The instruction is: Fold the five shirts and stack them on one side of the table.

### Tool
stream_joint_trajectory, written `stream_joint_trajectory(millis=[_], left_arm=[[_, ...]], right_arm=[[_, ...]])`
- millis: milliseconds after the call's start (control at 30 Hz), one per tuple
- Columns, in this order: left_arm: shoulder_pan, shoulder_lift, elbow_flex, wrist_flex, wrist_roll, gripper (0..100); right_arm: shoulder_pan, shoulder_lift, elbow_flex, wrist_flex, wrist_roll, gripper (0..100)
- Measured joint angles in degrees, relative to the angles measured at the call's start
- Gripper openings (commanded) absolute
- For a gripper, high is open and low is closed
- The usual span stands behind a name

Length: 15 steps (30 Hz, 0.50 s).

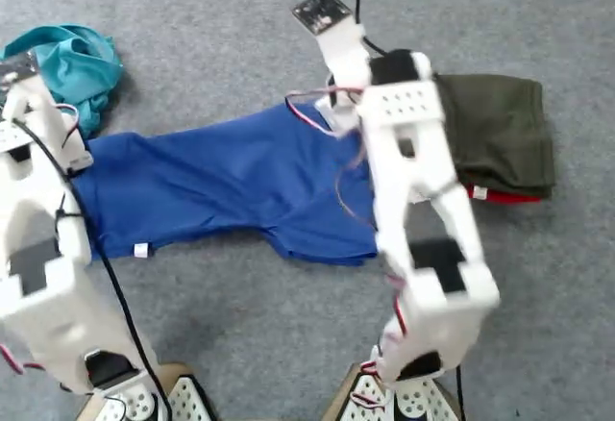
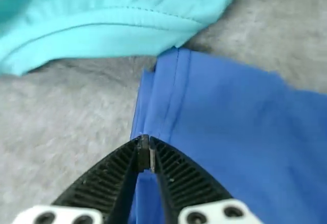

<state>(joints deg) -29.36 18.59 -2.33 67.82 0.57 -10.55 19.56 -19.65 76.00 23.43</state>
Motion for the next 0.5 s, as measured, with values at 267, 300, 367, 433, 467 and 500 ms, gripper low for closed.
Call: stream_joint_trajectory(millis=[267, 300, 367, 433, 467, 500], left_arm=[[0.1, 13.6, -8.9, 1.5, 0.5, 3], [0.1, 14.3, -10.0, 2.4, 1.4, 3], [-0.1, 15.5, -11.9, 4.1, 3.0, 3], [-0.7, 16.5, -13.4, 5.3, 3.8, 3], [-0.9, 17.1, -14.0, 5.6, 3.8, 3], [-1.3, 17.6, -14.3, 5.8, 3.8, 3]], right_arm=[[0.2, 31.3, -30.4, 2.7, 0.4, 1.5], [0.2, 34.9, -34.2, 3.5, 1.1, 1.5], [0.2, 41.9, -41.6, 4.9, 1.5, 1.5], [0.2, 48.2, -48.7, 6.0, 1.8, 1.5], [0.3, 50.7, -52.4, 6.5, 1.8, 1.5], [0.4, 53.0, -56.2, 7.3, 1.8, 1.5]])
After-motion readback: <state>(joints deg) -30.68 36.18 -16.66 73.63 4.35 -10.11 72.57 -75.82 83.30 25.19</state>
